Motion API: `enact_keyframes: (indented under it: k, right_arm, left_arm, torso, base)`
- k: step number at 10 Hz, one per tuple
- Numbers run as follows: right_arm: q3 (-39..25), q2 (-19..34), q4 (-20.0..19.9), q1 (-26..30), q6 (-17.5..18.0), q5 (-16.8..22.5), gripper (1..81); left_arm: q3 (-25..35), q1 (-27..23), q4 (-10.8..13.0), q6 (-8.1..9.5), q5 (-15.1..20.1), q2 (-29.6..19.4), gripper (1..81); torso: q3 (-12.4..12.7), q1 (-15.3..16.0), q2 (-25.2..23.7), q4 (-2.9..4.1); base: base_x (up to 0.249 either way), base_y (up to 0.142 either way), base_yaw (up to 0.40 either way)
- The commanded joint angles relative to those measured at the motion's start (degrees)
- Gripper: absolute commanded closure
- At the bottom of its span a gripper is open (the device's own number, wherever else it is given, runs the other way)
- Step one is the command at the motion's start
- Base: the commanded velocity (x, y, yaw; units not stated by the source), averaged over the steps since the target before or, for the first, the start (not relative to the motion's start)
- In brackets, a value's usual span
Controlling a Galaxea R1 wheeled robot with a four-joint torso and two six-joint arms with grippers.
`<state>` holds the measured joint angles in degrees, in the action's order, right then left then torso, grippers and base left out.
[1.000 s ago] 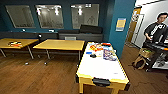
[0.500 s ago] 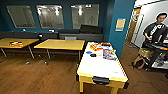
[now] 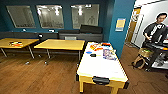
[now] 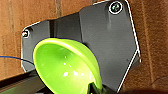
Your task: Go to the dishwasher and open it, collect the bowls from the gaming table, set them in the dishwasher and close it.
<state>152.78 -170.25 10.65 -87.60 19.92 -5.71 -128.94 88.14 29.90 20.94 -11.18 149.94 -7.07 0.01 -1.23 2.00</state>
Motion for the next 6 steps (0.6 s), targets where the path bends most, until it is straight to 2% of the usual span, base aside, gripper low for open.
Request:
enact_keyframes:
  k: [1,6]
  right_arm:
    - [5.6,-2.2,1.1,2.5,-0.2,3.2,81.1]
    - [6.3,-2.3,1.3,2.4,-0.1,3.2,81.1]
  left_arm:
    - [-8.2,-2.1,0.4,0.06,2.6,3.3,81.1]
    - [-8.5,-1.8,0.9,0.06,2.2,3.7,81.1]
  torso:
    - [0.0,0.0,0.0,0.00]
    - [0.0,0.0,0.0,0.00]
  base:
    - [0.000,0.000,0.000]
    - [0.000,0.000,0.000]
